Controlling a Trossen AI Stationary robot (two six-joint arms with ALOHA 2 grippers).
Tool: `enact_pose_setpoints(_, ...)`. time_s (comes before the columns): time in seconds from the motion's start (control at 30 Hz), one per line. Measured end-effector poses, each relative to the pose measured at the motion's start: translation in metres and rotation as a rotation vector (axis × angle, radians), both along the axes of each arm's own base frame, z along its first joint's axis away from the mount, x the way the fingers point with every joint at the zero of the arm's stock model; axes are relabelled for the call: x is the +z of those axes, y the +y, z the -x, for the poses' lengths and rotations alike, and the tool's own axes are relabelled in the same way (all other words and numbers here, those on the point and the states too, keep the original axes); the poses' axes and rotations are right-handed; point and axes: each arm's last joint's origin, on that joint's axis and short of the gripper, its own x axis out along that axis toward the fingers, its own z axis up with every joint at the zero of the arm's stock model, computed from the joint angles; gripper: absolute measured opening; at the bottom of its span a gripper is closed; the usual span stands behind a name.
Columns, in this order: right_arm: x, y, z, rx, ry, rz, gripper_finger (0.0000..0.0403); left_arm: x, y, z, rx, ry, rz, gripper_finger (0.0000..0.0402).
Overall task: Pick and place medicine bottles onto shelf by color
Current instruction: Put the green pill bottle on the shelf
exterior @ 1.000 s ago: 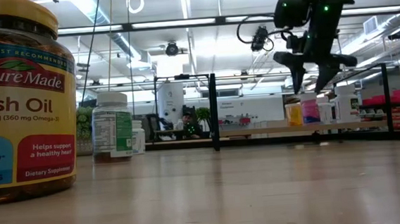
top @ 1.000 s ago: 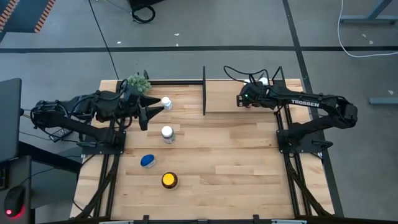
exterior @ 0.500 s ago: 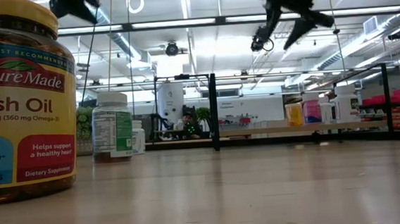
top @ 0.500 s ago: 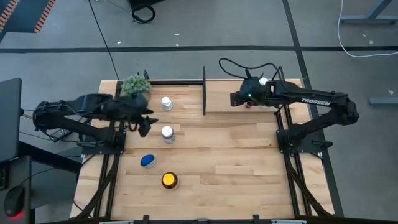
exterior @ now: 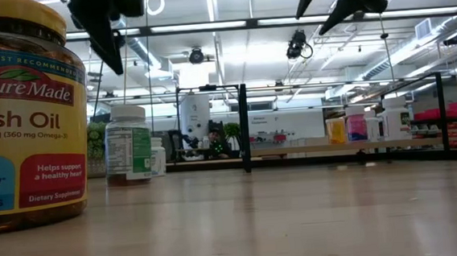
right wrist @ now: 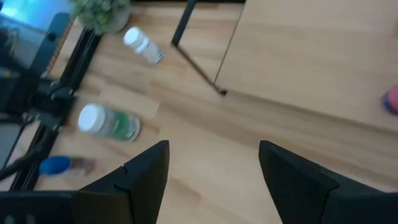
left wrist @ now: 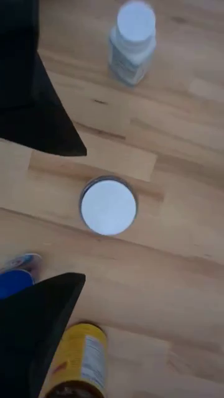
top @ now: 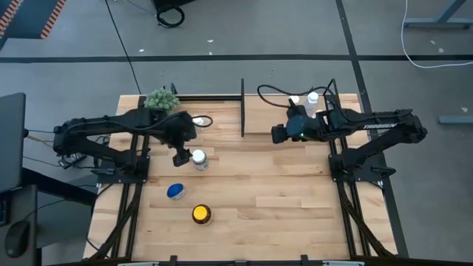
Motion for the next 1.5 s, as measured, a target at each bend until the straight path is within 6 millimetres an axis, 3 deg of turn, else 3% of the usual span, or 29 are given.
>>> enact_pose_setpoints(0.2, 0.000, 0.019, 0.001, 0.102, 0.009, 0.014, 0.0255, -0.025, 0.012, -0.021, -0.004, 0.104, 0.075, 0.0359)
enact_pose_setpoints(0.53, 0.000, 0.032, 0.002, 0.187, 0.023, 0.042, 0.0255, -0.065, 0.019, -0.055, 0.032, 0.194, 0.112, 0.0361)
enact_pose_setpoints(0.7, 0.000, 0.032, 0.002, 0.203, 0.032, 0.063, 0.0255, -0.080, 0.020, -0.061, 0.079, 0.277, 0.138, 0.0358)
enact_pose_setpoints(0.97, 0.000, 0.032, 0.002, 0.213, 0.037, 0.073, 0.0255, -0.085, 0.021, -0.063, 0.108, 0.302, 0.134, 0.0355)
enact_pose_setpoints(1.13, 0.000, 0.032, 0.002, 0.190, 0.025, 0.053, 0.0255, -0.085, 0.020, -0.062, 0.107, 0.310, 0.137, 0.0323)
enact_pose_setpoints(1.33, 0.000, 0.032, 0.002, 0.173, 0.017, 0.039, 0.0255, -0.083, 0.017, -0.062, 0.085, 0.311, 0.123, 0.0238)
enact_pose_setpoints(1.5, 0.000, 0.036, 0.003, 0.201, 0.021, 0.039, 0.0255, -0.081, 0.011, -0.063, 0.064, 0.278, 0.118, 0.0234)
